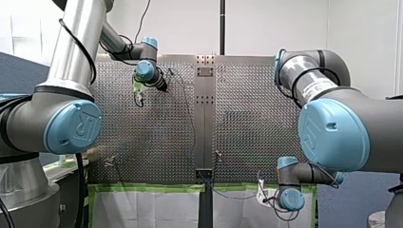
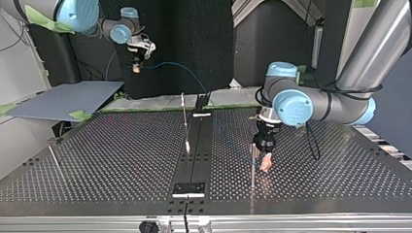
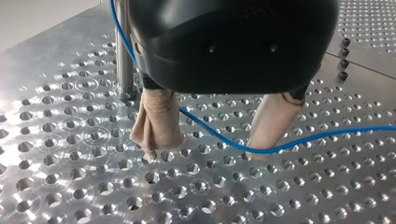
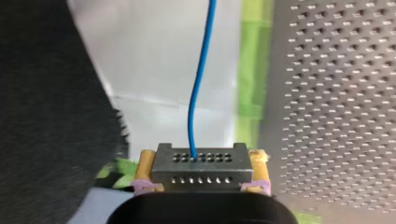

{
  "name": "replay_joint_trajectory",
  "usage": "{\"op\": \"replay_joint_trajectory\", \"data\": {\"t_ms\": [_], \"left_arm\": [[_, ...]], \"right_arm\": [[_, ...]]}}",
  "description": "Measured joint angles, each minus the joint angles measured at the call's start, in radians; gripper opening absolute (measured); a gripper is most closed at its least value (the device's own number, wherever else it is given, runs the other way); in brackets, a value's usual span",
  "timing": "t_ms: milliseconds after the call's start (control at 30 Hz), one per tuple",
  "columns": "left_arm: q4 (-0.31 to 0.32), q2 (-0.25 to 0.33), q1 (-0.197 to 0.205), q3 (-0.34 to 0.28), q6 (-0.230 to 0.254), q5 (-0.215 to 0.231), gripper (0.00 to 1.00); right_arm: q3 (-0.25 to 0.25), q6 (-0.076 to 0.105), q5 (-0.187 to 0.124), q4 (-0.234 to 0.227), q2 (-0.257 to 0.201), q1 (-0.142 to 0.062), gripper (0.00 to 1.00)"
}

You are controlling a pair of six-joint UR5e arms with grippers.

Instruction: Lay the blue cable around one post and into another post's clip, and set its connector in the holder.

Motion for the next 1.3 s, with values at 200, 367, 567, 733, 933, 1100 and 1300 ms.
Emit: {"op": "replay_joint_trajectory", "data": {"t_ms": [200,367,567,733,933,1100,1300], "left_arm": [[0.001,0.000,-0.017,0.000,-0.041,-0.011,1.00],[0.009,0.000,-0.026,0.000,-0.083,-0.019,1.00],[0.010,0.000,-0.023,0.000,-0.129,-0.026,1.00],[-0.011,0.000,-0.020,0.000,-0.169,-0.056,1.00],[-0.062,0.000,-0.018,0.000,-0.224,-0.085,1.00],[-0.084,0.001,-0.021,0.000,-0.262,-0.064,1.00],[-0.097,0.006,-0.026,0.000,-0.313,-0.041,1.00]], "right_arm": [[0.000,0.001,-0.002,0.000,-0.051,0.000,0.00],[0.000,0.002,-0.002,0.001,-0.091,0.000,0.00],[-0.001,0.001,-0.002,0.007,-0.139,-0.002,0.00],[0.000,0.000,0.001,0.013,-0.182,-0.007,0.00],[0.000,-0.004,0.006,0.025,-0.232,-0.010,0.00],[0.001,-0.007,0.007,0.028,-0.271,-0.010,0.00],[0.001,-0.011,0.007,0.029,-0.320,-0.011,0.00]]}}
